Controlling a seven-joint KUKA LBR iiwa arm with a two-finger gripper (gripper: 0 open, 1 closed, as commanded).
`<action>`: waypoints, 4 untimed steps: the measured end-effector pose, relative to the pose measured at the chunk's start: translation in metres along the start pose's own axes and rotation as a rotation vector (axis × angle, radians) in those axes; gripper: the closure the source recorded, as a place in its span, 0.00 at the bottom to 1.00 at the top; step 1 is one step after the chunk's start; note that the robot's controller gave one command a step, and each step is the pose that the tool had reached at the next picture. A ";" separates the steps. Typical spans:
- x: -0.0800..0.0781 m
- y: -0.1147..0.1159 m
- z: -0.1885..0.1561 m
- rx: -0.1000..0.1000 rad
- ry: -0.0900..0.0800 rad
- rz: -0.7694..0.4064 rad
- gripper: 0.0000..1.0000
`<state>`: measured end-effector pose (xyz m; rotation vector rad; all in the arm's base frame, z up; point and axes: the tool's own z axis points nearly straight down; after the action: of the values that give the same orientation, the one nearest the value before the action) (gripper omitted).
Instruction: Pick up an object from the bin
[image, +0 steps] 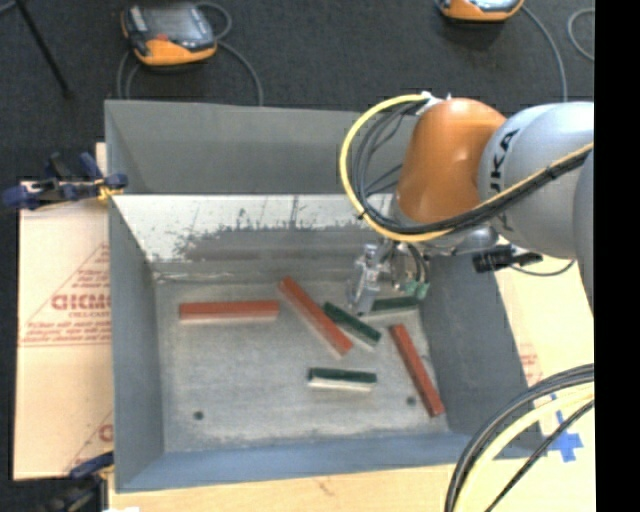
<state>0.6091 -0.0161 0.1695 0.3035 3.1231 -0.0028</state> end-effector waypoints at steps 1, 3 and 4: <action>-0.023 -0.068 0.100 -0.001 0.000 0.158 0.00; -0.024 -0.066 0.097 0.000 -0.005 0.146 0.00; -0.033 -0.009 0.095 -0.003 -0.003 0.205 1.00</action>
Offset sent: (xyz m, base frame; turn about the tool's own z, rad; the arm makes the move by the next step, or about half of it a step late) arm 0.0000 0.0000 0.0000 0.0000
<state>0.6404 -0.0311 0.0742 0.6209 3.0724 0.0025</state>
